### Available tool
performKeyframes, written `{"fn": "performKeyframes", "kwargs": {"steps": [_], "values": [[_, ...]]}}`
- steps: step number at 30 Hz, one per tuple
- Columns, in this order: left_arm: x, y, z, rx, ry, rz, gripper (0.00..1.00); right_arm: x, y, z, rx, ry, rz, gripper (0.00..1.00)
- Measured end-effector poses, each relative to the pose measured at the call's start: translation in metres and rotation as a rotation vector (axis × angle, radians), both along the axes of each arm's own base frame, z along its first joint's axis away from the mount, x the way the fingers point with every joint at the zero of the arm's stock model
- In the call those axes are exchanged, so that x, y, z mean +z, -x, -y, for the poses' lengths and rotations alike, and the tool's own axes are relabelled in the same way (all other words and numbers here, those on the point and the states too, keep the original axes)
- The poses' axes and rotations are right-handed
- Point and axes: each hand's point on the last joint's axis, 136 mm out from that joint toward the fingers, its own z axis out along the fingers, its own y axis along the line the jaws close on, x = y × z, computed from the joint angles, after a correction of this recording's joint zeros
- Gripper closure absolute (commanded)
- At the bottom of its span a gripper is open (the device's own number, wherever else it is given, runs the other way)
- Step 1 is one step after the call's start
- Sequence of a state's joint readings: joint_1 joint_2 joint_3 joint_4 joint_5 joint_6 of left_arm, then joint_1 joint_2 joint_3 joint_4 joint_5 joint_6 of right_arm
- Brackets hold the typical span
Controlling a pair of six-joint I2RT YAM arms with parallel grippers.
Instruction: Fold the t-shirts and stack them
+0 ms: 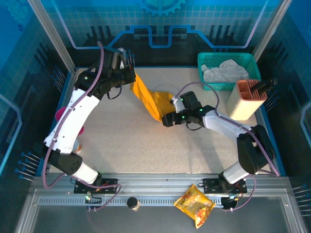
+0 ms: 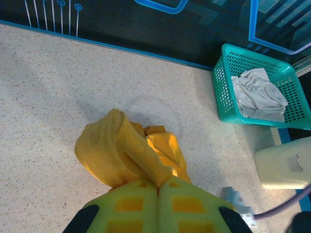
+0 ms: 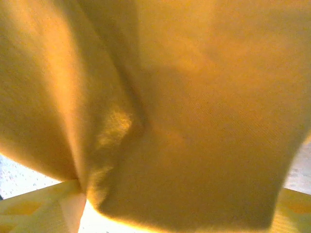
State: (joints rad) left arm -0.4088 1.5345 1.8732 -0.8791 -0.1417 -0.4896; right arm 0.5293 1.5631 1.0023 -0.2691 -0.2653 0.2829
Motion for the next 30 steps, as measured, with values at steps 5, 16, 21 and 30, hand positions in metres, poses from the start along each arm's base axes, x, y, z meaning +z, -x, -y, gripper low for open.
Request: {"fn": "performKeyframes", "kwargs": {"steps": [5,16,21,30], "values": [[0.002,0.000,0.000,0.000,0.002,0.005,1.00,-0.020,0.004,-0.015,0.033,0.037,-0.010,0.33],[0.038,0.021,-0.013,0.016,0.024,0.093,1.00,0.022,-0.053,-0.013,-0.087,0.129,0.161,1.00],[0.065,0.043,-0.033,0.054,0.006,0.174,1.00,0.116,-0.052,0.012,-0.125,0.169,0.339,1.00],[0.071,0.053,-0.055,0.127,-0.053,0.207,1.00,0.301,-0.042,0.059,-0.194,0.124,0.639,1.00]]}}
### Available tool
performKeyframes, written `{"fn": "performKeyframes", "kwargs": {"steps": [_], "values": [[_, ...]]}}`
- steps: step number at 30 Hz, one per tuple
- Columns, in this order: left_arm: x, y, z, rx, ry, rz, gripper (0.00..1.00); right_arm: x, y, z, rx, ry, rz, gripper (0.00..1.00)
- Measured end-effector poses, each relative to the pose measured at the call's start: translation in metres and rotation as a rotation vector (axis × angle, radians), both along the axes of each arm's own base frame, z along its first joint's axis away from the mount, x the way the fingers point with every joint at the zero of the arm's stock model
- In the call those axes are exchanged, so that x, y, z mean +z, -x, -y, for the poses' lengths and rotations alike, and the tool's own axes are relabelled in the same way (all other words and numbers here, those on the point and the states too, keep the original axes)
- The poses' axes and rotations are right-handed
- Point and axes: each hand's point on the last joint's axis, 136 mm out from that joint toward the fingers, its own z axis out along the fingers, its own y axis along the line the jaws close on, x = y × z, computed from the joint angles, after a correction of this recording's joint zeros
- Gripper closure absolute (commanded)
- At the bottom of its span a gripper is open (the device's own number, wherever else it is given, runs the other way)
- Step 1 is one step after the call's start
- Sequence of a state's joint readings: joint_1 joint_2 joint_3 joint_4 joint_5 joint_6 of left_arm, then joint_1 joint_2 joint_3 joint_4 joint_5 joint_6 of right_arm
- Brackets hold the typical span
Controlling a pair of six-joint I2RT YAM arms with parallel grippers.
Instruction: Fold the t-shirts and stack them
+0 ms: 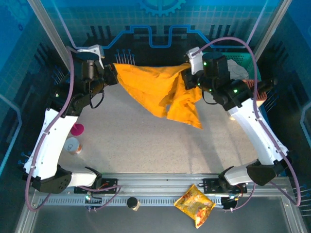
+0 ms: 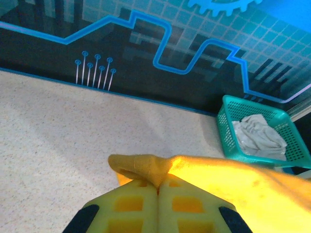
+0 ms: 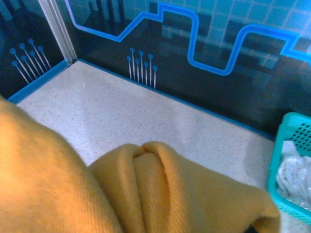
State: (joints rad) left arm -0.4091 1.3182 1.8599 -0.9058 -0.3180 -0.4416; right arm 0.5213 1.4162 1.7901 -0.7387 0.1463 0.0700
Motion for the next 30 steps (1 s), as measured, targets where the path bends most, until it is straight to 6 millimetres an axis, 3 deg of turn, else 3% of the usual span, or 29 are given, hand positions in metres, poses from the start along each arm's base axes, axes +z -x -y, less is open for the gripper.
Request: {"fn": "performKeyframes", "kwargs": {"steps": [2,5,6,10,12,15,18,22,27,30], "values": [[-0.009,-0.001,-0.001,0.007,-0.015,-0.024,1.00,-0.009,-0.008,0.000,0.002,0.023,-0.038,1.00],[-0.019,-0.006,-0.001,0.017,-0.032,-0.052,1.00,-0.053,-0.034,-0.013,0.017,0.073,-0.163,1.00],[-0.023,-0.008,-0.001,0.020,-0.038,-0.062,1.00,-0.076,-0.044,-0.019,0.024,0.096,-0.215,1.00],[-0.042,-0.015,-0.001,0.035,-0.069,-0.108,1.00,-0.196,-0.074,-0.043,0.056,0.191,-0.481,1.00],[-0.057,-0.019,-0.002,0.046,-0.092,-0.143,1.00,-0.254,-0.077,-0.050,0.066,0.221,-0.610,0.89],[-0.078,-0.022,-0.002,0.053,-0.123,-0.195,1.00,-0.307,-0.072,-0.057,0.073,0.225,-0.738,0.60],[-0.096,-0.025,-0.004,0.068,-0.153,-0.234,1.00,-0.328,-0.061,-0.056,0.069,0.215,-0.807,0.45],[-0.109,-0.027,-0.005,0.076,-0.177,-0.262,1.00,-0.325,-0.047,-0.052,0.051,0.199,-0.817,0.38],[-0.118,-0.030,-0.007,0.088,-0.194,-0.276,1.00,-0.304,0.003,-0.028,-0.011,0.190,-0.807,0.39],[-0.119,-0.031,-0.007,0.094,-0.197,-0.272,1.00,-0.307,0.035,-0.002,-0.089,0.180,-0.828,0.43]]}}
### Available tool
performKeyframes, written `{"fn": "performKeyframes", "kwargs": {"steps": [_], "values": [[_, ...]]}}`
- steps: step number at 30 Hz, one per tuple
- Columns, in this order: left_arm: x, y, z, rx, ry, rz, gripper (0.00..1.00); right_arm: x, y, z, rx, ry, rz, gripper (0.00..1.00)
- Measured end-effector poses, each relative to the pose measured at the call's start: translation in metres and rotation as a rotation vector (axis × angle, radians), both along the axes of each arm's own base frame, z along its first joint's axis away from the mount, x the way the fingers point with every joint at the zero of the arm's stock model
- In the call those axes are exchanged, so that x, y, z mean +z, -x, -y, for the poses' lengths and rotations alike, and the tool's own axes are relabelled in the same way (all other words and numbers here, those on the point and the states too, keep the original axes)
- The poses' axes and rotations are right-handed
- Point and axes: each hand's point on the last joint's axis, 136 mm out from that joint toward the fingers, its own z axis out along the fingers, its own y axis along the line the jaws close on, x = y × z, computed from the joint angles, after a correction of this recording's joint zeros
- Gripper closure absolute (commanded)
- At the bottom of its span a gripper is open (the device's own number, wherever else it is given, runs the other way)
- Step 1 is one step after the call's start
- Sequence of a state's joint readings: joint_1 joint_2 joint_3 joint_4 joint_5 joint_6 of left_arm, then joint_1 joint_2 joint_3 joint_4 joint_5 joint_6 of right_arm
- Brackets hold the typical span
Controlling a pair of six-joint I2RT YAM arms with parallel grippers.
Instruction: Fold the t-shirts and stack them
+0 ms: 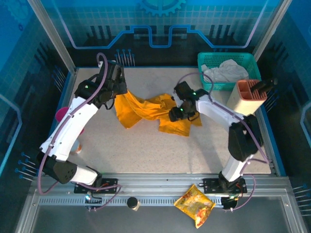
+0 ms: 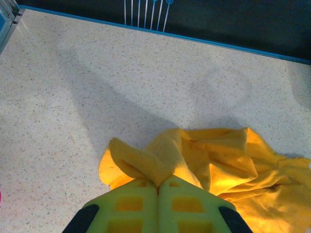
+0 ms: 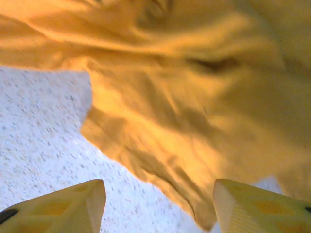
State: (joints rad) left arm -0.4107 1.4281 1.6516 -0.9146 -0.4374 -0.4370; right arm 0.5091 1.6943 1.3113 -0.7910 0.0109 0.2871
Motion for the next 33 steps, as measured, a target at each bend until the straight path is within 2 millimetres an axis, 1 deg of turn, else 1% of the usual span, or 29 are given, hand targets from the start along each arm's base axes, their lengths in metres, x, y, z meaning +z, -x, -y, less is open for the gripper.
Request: {"fn": "performKeyframes", "kwargs": {"steps": [2,4,5,7,9,12,15,20,26,30,33], "values": [[0.001,-0.001,-0.001,0.004,-0.002,0.007,1.00,-0.015,0.023,0.020,-0.058,0.019,-0.046,0.45],[0.002,-0.001,-0.001,0.006,-0.006,0.010,1.00,-0.034,0.039,0.034,-0.105,0.031,-0.100,0.46],[0.002,-0.001,-0.002,0.008,-0.008,0.010,1.00,-0.045,0.047,0.039,-0.130,0.033,-0.132,0.47],[0.002,-0.001,-0.002,0.009,-0.010,0.011,1.00,-0.059,0.054,0.045,-0.167,0.030,-0.171,0.48],[0.002,-0.002,-0.003,0.007,-0.018,0.012,1.00,-0.064,0.052,0.044,-0.195,0.009,-0.181,0.48],[0.002,-0.001,-0.004,0.003,-0.025,0.014,1.00,-0.067,0.040,0.037,-0.222,-0.023,-0.157,0.48],[0.001,0.002,-0.005,0.003,-0.025,0.016,1.00,-0.076,0.033,0.036,-0.247,-0.023,-0.152,0.49],[0.001,0.003,-0.005,0.002,-0.024,0.019,1.00,-0.089,0.030,0.042,-0.283,0.018,-0.152,0.51],[0.002,0.002,-0.005,0.002,-0.022,0.024,1.00,-0.091,0.029,0.046,-0.306,0.040,-0.137,0.52],[0.002,0.002,-0.005,0.002,-0.022,0.024,1.00,-0.091,0.029,0.048,-0.312,0.061,-0.126,0.60],[0.001,0.002,-0.005,0.001,-0.022,0.024,1.00,-0.092,0.028,0.050,-0.323,0.073,-0.122,0.72]]}}
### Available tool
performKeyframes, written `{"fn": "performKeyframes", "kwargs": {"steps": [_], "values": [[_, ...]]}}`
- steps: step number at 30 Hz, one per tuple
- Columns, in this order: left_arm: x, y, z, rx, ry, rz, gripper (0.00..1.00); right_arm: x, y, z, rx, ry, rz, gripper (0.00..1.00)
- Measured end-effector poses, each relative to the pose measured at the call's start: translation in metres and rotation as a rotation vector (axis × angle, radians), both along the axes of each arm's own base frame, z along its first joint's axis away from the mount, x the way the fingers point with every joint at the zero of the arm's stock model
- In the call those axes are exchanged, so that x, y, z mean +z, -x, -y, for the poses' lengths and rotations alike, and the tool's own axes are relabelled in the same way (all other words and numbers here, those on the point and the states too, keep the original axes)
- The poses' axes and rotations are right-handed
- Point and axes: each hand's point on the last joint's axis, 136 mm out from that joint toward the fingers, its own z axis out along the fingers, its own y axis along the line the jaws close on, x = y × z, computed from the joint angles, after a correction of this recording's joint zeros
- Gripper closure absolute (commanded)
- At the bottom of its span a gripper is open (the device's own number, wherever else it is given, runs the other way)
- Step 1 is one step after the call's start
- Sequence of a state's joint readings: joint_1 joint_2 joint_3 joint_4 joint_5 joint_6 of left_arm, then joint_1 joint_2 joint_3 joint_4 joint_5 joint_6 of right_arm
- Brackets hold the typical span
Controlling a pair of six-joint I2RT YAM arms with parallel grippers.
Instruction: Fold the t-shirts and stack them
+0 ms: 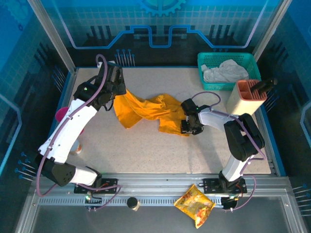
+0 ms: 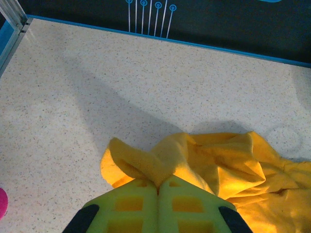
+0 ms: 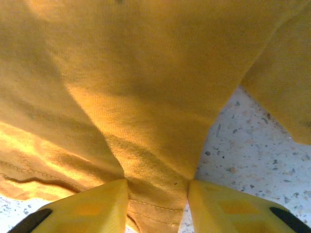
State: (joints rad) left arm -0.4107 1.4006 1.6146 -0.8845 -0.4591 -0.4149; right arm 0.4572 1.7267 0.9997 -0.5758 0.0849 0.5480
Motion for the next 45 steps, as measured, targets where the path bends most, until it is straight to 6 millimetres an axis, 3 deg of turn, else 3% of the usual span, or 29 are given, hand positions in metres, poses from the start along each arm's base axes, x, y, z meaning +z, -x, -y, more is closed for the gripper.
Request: {"fn": "performKeyframes", "kwargs": {"steps": [7,12,15,18,20,23,26,29,35,40,45], "values": [[0.001,0.002,-0.001,-0.002,-0.002,0.004,1.00,0.000,-0.002,0.003,-0.014,0.016,0.007,1.00],[0.007,0.007,-0.003,-0.004,0.003,0.019,1.00,0.009,-0.003,0.006,0.005,0.018,0.018,1.00],[0.014,0.012,-0.005,-0.011,0.002,0.035,1.00,0.045,-0.010,0.007,0.037,0.009,0.084,1.00],[0.031,0.018,-0.007,-0.025,0.006,0.056,1.00,0.131,-0.031,0.004,0.080,-0.029,0.288,1.00],[0.054,0.024,-0.007,-0.043,0.019,0.095,1.00,0.213,-0.042,0.006,0.099,-0.066,0.491,1.00],[0.093,0.035,-0.009,-0.064,0.052,0.178,1.00,0.322,-0.032,0.017,0.108,-0.113,0.762,1.00],[0.132,0.052,-0.015,-0.077,0.079,0.268,1.00,0.395,-0.003,0.036,0.111,-0.137,0.947,1.00],[0.167,0.072,-0.023,-0.082,0.107,0.355,1.00,0.437,0.023,0.050,0.117,-0.138,1.051,1.00],[0.204,0.098,-0.034,-0.092,0.121,0.450,1.00,0.471,0.039,0.063,0.133,-0.096,1.125,1.00],[0.206,0.098,-0.035,-0.100,0.104,0.455,1.00,0.481,0.036,0.070,0.134,-0.032,1.145,1.00],[0.199,0.090,-0.032,-0.102,0.087,0.428,1.00,0.478,0.029,0.073,0.140,0.016,1.135,1.00]]}}
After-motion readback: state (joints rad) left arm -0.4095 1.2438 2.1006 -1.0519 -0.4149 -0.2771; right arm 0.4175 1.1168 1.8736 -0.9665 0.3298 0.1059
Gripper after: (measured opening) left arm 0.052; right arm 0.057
